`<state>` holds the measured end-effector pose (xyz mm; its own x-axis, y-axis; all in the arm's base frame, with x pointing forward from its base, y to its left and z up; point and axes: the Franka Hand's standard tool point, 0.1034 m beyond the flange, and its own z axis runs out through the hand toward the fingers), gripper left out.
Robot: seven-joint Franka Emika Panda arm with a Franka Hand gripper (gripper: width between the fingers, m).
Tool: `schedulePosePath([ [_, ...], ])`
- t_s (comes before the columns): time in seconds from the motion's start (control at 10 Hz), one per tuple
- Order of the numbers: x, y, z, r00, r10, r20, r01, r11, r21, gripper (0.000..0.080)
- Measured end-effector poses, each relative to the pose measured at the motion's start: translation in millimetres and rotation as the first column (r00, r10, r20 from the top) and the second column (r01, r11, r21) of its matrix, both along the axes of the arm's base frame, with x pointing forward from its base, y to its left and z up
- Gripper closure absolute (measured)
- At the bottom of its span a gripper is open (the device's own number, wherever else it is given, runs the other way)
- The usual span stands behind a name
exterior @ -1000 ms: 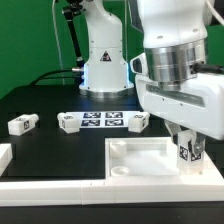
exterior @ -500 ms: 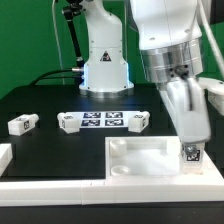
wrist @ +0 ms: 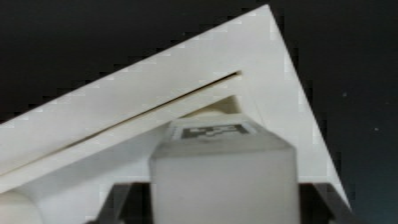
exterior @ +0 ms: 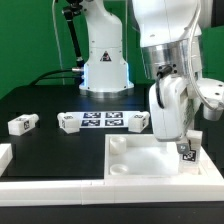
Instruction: Assemble square table
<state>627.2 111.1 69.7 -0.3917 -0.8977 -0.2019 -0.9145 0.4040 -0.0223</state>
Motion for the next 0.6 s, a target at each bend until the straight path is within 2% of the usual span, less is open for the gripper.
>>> schedulePosePath([
  [0.2, -0.9, 0.8, -1.3, 1.000, 0.023, 0.001, -0.023, 1.000, -0.003, 0.0505],
  [0.3, -1.0, 1.1, -1.5, 1.000, 0.029, 0.002, -0.029, 1.000, -0.004, 0.0261],
  [0.4, -1.2, 1.6, -1.8, 0.999, 0.036, 0.002, -0.036, 0.999, -0.004, 0.0261],
  [0.5, -1.4, 2.0, -2.0, 0.999, 0.040, 0.003, -0.040, 0.999, -0.005, 0.0178],
  [0.6, -1.4, 3.7, -0.9, 0.999, 0.049, 0.005, -0.049, 0.999, -0.005, 0.0178],
])
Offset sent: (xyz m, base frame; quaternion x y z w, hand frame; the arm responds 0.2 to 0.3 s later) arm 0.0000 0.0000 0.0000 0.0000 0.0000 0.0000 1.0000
